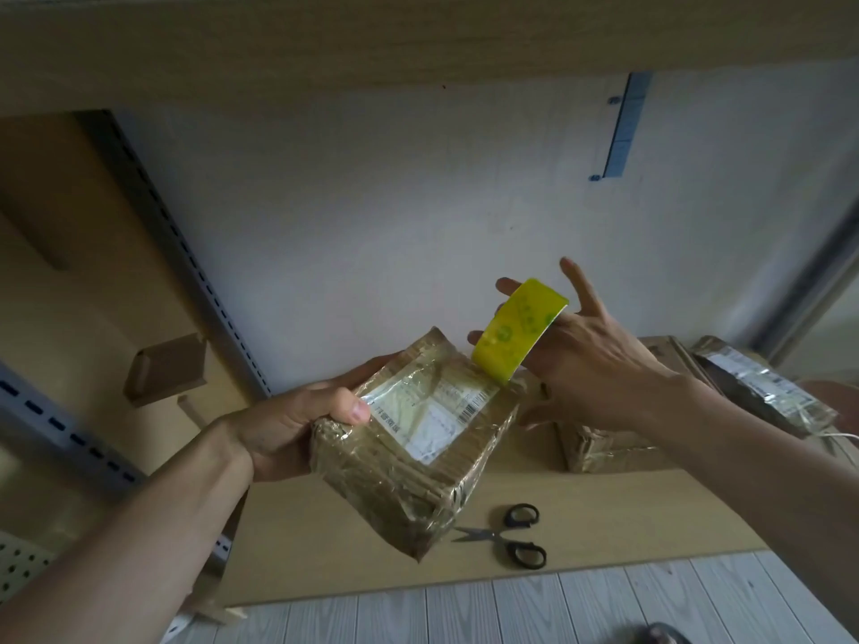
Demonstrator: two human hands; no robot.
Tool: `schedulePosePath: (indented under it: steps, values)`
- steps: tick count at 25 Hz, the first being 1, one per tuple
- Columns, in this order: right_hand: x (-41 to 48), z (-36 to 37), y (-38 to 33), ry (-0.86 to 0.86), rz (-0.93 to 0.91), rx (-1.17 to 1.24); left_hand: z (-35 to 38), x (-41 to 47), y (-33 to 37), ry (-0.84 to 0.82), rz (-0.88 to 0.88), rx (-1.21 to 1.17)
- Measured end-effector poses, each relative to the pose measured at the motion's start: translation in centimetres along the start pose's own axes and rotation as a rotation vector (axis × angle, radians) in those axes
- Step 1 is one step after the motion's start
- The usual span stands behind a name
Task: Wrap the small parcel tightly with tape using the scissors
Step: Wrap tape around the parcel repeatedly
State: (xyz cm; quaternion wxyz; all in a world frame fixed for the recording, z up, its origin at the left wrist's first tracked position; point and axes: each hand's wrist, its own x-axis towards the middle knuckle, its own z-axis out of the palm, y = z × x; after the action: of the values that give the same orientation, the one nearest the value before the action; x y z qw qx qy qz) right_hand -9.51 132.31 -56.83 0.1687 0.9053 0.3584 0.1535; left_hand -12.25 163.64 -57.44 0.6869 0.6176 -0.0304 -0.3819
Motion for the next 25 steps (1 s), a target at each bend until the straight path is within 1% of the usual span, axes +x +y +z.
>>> schedulePosePath:
  steps: [1, 3, 6, 9, 10, 11, 13, 14, 16, 17, 18, 19, 21, 25]
  values:
    - [-0.1, 0.2, 0.1, -0.059, 0.008, -0.033, -0.2, -0.2, -0.2, 0.003, 0.001, -0.006]
    - [0.0, 1.2, 0.1, -0.102, 0.009, -0.084, -0.4, -0.2, -0.7, -0.012, -0.009, -0.015]
    - [0.2, 1.8, 0.0, -0.052, 0.034, -0.101, -0.6, -0.4, -1.3, -0.085, 0.038, -0.034]
    - [-0.3, 2.2, 0.8, -0.026, 0.139, -0.065, -1.1, -1.3, -1.1, -0.069, 0.038, -0.028]
    - [-0.6, 2.6, 1.0, -0.024, 0.159, -0.033, -1.2, -1.5, -1.0, -0.087, 0.066, -0.010]
    - [-0.9, 2.9, 1.1, 0.007, 0.166, 0.024, -1.2, -1.9, -1.0, -0.114, 0.104, 0.015]
    - [-1.2, 3.6, 0.9, 0.128, 0.179, 0.229, -0.8, -2.1, -1.0, -0.153, 0.164, 0.028]
    - [-1.2, 3.7, 0.7, 0.164, 0.165, 0.367, -0.2, -2.1, -0.8, -0.193, 0.166, -0.042]
    - [-1.1, 3.7, 0.5, 0.217, 0.080, 0.665, -0.6, -1.7, -1.0, -0.382, 0.101, -0.313]
    - [-1.1, 4.1, 0.6, 0.232, 0.033, 0.751, -0.8, -1.9, -1.1, -0.407, 0.084, -0.357]
    - [-1.1, 4.4, 0.5, 0.222, 0.002, 0.772, -0.9, -1.7, -1.5, -0.408, 0.062, -0.373]
    - [-1.0, 4.6, 0.5, 0.195, -0.016, 0.765, -1.1, -1.5, -1.7, -0.420, 0.077, -0.363]
    - [-1.0, 4.5, 0.7, 0.158, 0.027, 0.820, -0.9, -1.3, -1.8, -0.503, 0.124, -0.401]
    - [-0.9, 3.6, 0.4, 0.133, 0.124, 1.031, -0.2, -1.7, -1.8, -0.458, 0.176, -0.442]
